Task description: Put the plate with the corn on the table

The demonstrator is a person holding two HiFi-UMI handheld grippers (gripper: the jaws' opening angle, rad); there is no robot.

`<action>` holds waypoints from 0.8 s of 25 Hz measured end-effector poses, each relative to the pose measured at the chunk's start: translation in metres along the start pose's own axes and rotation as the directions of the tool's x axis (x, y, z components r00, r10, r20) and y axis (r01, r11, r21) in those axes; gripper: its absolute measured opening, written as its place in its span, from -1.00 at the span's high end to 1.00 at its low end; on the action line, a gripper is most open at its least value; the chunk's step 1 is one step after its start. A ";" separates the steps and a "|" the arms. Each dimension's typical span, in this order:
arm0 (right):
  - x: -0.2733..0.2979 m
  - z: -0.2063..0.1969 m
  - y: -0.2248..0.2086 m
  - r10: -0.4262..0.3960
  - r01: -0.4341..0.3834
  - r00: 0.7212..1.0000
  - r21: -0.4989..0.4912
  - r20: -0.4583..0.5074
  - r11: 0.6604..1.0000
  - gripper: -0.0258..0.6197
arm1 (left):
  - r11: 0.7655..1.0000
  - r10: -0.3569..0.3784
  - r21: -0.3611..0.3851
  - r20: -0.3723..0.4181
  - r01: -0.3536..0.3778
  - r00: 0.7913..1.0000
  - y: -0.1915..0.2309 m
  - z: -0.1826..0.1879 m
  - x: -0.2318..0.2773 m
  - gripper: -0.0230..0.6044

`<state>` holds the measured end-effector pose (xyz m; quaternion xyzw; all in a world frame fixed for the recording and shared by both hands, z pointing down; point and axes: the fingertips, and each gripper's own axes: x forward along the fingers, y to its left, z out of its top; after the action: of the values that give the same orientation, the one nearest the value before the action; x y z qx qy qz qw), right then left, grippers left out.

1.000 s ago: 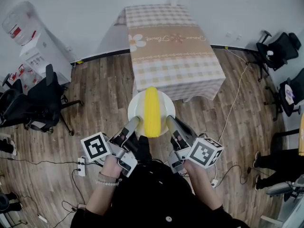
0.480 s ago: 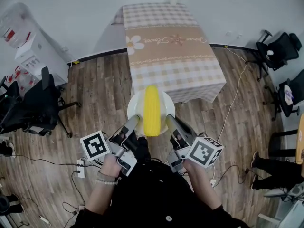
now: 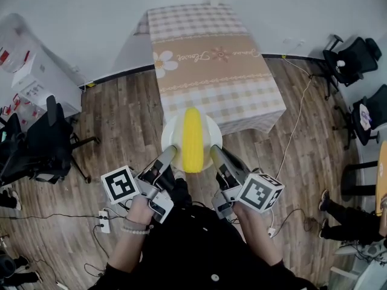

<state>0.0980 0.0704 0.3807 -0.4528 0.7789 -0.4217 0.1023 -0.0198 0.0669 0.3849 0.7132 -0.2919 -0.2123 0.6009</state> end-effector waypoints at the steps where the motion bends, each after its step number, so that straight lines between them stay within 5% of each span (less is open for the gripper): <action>1: 0.004 0.003 -0.001 -0.003 0.003 1.000 0.000 0.002 1.000 0.62 | 1.000 -0.002 0.001 -0.002 0.002 1.000 0.000 0.004 0.004 0.82; 20: 0.097 0.063 -0.018 -0.025 0.025 1.000 -0.010 0.015 1.000 0.62 | 1.000 -0.010 0.022 -0.021 0.010 1.000 0.009 0.094 0.072 0.82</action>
<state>0.0878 -0.0459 0.3763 -0.4661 0.7746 -0.4155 0.1006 -0.0300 -0.0515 0.3799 0.7232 -0.2844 -0.2048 0.5950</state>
